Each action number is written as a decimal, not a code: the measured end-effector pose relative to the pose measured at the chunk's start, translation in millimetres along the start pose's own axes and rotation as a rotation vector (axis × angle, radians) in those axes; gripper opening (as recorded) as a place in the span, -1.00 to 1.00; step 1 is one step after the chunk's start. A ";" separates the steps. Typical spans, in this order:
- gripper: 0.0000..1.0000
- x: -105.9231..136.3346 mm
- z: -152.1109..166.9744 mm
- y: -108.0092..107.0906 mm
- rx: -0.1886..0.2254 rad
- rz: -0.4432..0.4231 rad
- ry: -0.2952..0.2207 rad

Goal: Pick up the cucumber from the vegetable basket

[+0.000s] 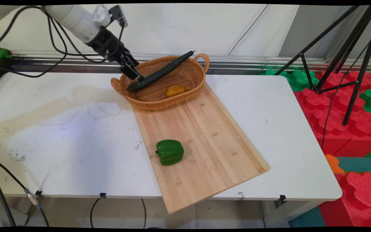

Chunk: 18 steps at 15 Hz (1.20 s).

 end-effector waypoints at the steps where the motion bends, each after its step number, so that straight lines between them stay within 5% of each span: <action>1: 1.00 0.6 11.2 -11.1 0.005 0.000 -0.007; 9: 1.00 -6.1 79.2 -44.9 0.067 -0.029 -0.040; 18: 1.00 -7.4 111.8 -44.7 0.086 -0.042 -0.025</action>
